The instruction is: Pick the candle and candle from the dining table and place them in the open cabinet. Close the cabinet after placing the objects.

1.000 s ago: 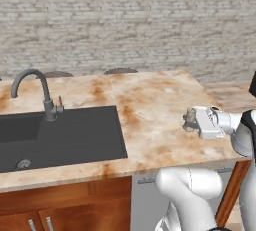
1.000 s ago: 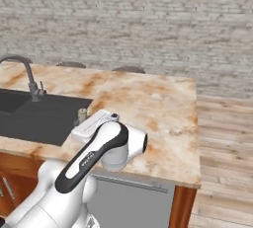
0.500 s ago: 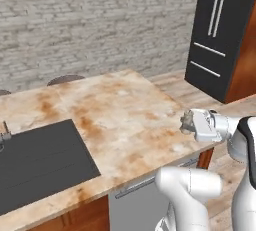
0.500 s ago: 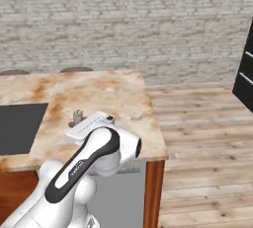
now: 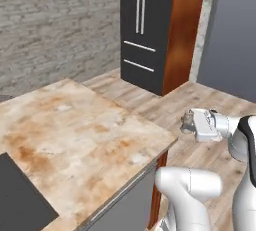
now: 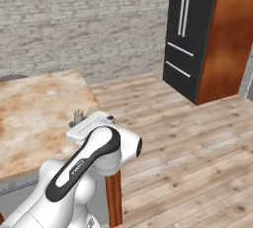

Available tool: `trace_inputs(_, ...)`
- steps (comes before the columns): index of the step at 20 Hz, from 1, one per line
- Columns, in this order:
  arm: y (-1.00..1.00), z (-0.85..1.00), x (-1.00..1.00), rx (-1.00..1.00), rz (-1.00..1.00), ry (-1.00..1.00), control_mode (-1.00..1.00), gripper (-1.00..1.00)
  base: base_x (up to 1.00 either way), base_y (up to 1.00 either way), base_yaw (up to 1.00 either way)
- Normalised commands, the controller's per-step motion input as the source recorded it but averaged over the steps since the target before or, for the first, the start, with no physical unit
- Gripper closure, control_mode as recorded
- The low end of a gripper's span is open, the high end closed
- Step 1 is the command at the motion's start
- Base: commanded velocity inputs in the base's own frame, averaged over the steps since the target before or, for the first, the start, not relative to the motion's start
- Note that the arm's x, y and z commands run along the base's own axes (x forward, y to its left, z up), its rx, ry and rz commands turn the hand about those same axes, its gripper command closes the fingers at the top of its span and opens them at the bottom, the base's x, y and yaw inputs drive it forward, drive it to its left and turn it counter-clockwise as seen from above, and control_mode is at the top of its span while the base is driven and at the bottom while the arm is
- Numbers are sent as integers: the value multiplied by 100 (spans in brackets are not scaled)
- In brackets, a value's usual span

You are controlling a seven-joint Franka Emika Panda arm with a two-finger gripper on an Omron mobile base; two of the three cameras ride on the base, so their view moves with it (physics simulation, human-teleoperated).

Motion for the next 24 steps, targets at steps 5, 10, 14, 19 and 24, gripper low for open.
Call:
trace_inputs(5, 0, 0, 0, 0, 0, 0, 100, 100, 0, -67, -54)
trace_inputs(10, 0, 0, 0, 0, 0, 0, 100, 100, 0, -66, -54)
trace_inputs(14, 0, 0, 0, 0, 0, 0, 100, 100, 0, -65, -54)
trace_inputs(19, 0, 0, 0, 0, 0, 0, 100, 100, 0, -68, -52)
trace_inputs(24, 0, 0, 0, 0, 0, 0, 100, 100, 0, -72, -48)
